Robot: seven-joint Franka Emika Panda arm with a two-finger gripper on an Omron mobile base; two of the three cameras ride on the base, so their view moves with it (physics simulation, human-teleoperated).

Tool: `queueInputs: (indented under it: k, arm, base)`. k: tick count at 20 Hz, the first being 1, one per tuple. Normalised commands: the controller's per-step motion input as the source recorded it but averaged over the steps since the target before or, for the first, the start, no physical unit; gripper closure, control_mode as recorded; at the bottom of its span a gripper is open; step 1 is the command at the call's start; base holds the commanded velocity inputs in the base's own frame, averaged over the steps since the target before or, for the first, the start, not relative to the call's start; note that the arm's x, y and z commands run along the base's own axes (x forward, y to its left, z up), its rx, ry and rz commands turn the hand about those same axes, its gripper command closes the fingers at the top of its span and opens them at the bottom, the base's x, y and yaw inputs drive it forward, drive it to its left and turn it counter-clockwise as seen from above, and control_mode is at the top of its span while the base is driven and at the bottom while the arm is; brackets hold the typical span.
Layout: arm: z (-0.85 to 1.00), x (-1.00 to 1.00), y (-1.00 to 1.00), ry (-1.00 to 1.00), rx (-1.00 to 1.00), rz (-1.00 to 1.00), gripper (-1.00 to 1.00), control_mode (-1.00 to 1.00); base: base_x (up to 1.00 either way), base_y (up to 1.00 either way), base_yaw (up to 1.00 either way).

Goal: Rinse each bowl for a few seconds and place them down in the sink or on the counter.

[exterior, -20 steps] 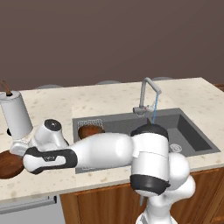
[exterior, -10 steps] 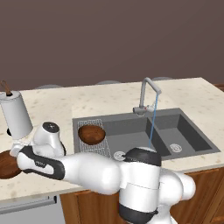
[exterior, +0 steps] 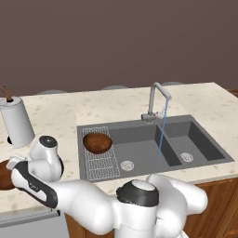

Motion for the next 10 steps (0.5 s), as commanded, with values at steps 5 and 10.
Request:
queueInputs:
  k: [5, 10]
  arm:
    - [-0.13, 0.02, 0.15, 0.00, 0.00, -0.06, -1.00, -1.00]
    - [-0.16, 0.00, 0.20, 0.01, 0.00, -0.07, -1.00, -1.00]
  base:
    - [0.00, 0.00, 0.00]
    - [0.00, 0.00, 0.00]
